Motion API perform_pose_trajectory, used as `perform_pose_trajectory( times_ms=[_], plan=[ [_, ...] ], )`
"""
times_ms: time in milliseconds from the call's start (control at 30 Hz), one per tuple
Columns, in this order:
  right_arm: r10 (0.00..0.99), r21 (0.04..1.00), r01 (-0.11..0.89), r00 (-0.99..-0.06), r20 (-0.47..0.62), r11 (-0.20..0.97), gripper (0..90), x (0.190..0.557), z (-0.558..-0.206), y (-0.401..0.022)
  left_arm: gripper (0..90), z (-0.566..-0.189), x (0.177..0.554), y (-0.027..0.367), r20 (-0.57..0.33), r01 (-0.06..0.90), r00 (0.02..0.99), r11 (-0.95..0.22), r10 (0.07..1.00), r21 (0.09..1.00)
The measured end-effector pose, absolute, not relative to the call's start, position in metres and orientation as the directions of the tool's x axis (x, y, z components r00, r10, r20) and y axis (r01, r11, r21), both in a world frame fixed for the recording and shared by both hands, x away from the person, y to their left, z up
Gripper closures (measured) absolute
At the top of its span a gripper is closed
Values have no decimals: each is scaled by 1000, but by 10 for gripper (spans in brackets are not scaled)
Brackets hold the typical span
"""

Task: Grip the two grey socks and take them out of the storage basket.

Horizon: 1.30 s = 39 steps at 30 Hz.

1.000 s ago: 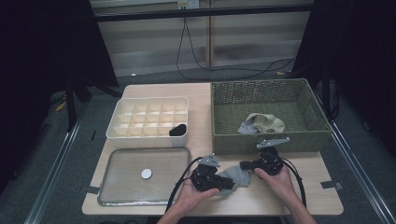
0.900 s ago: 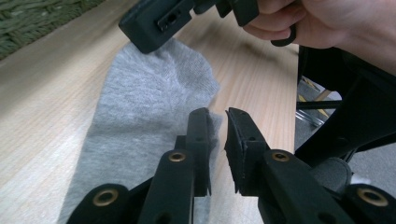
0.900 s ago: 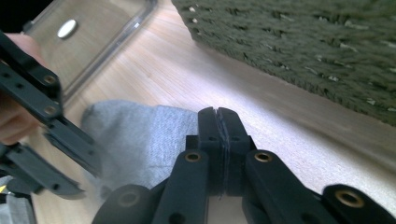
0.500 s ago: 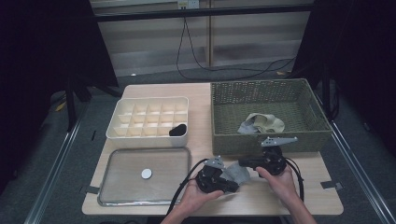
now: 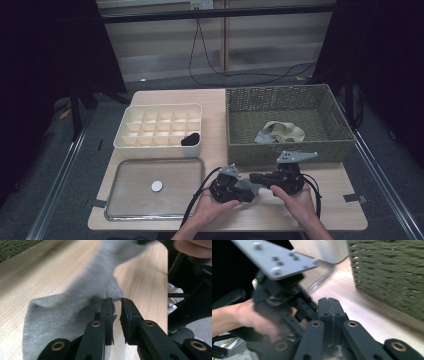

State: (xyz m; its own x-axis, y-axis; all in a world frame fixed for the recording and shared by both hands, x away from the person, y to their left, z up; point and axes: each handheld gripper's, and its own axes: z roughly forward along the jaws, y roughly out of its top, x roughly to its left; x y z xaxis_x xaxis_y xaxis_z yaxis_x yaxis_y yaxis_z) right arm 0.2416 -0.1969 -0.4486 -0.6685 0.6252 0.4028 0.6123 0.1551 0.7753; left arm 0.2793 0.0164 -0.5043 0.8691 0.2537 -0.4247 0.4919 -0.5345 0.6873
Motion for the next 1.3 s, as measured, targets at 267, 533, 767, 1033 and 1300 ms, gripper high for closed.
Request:
perform_pose_trajectory(
  times_ms=[267, 533, 767, 1033, 1300],
  plan=[
    [608, 783, 598, -689, 395, 170, 898, 220, -446, -187, 781, -503, 286, 19, -408, 511, 860, -516, 307, 688],
    [592, 768, 608, -700, 401, 199, 898, 207, -451, -186, 774, -492, 292, 29, -371, 498, 865, -486, 339, 718],
    [598, 727, 646, -684, 417, 232, 897, 203, -469, -193, 756, -488, 296, 42, -361, 504, 859, -468, 364, 726],
    [596, 665, 688, -674, 437, 290, 897, 203, -488, -186, 745, -478, 294, 53, -348, 481, 870, -447, 350, 754],
    [590, 669, 687, -674, 444, 282, 819, 199, -489, -188, 744, -481, 296, 45, -338, 460, 885, -496, 320, 737]
  ],
)
